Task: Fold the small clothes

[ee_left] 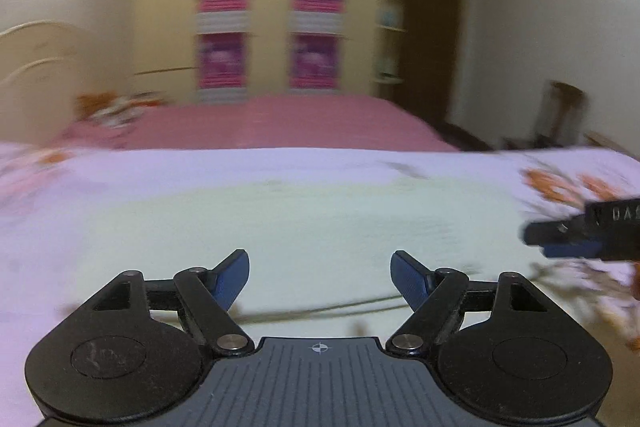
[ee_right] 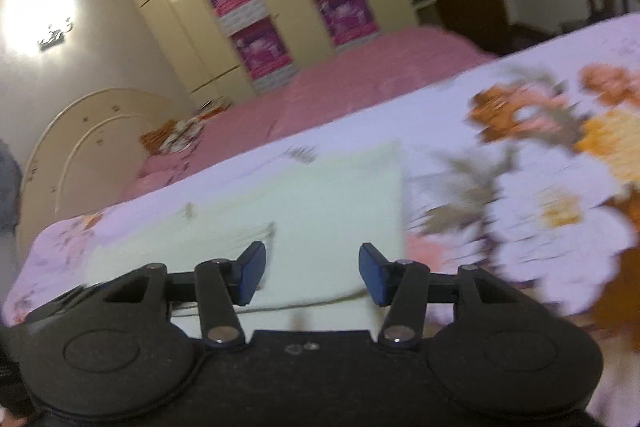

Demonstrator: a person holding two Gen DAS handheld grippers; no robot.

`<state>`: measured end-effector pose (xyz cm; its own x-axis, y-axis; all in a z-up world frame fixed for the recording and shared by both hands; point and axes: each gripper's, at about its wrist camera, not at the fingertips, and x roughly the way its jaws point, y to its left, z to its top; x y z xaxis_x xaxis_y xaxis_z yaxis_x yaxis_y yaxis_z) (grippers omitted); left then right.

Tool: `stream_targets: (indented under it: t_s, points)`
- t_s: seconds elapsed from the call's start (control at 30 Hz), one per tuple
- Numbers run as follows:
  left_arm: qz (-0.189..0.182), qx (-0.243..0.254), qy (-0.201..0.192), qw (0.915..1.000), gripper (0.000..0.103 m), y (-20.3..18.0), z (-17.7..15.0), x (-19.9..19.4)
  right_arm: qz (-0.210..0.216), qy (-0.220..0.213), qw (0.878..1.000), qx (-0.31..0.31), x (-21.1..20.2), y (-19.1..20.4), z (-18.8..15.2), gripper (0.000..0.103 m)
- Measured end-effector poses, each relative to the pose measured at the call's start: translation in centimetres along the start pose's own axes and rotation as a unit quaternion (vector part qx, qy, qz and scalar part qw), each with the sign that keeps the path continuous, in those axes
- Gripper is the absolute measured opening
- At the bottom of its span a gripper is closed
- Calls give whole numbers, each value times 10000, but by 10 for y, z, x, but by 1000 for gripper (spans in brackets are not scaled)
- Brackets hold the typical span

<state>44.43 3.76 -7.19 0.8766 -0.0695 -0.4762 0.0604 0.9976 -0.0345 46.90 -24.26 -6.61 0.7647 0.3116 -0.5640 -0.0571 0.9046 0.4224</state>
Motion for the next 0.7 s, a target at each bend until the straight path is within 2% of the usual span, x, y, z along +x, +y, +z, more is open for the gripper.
stream_targets:
  t_s: [0.1, 0.13, 0.2, 0.27, 0.3, 0.33, 0.37, 0.43, 0.57, 0.7]
  points:
    - [628, -250, 86, 9977, 75, 50, -13, -23, 84, 248, 9996, 58, 28, 6, -3, 45]
    - [726, -346, 189, 9966, 74, 63, -17, -24, 135, 349, 9992, 123, 38, 7, -4, 44]
    - [840, -597, 372, 9940, 74, 86, -25, -26, 272, 468, 9983, 214, 50, 11, -5, 42]
    - [767, -764, 560, 9925, 74, 95, -31, -20, 251, 476, 9985, 94, 60, 21, -5, 39]
    - [736, -833, 617, 9919, 74, 94, -33, -16, 234, 485, 9985, 22, 63, 26, -4, 35]
    - [670, -927, 644, 9913, 74, 95, -34, -13, 241, 527, 9983, -57, 66, 32, -3, 18]
    - [672, -973, 638, 9909, 74, 95, -38, -10, 268, 563, 9980, -135, 69, 37, -2, 7]
    - [675, -1051, 556, 9906, 74, 93, -36, -7, 285, 404, 9982, -340, 63, 46, 3, 6]
    - [680, -1268, 484, 9884, 74, 100, -36, 6, 344, -308, 9979, -452, 26, 52, 24, 6]
    - [720, -1333, 611, 9866, 74, 99, -34, 28, 366, -498, 9971, -455, 7, 42, 41, 6]
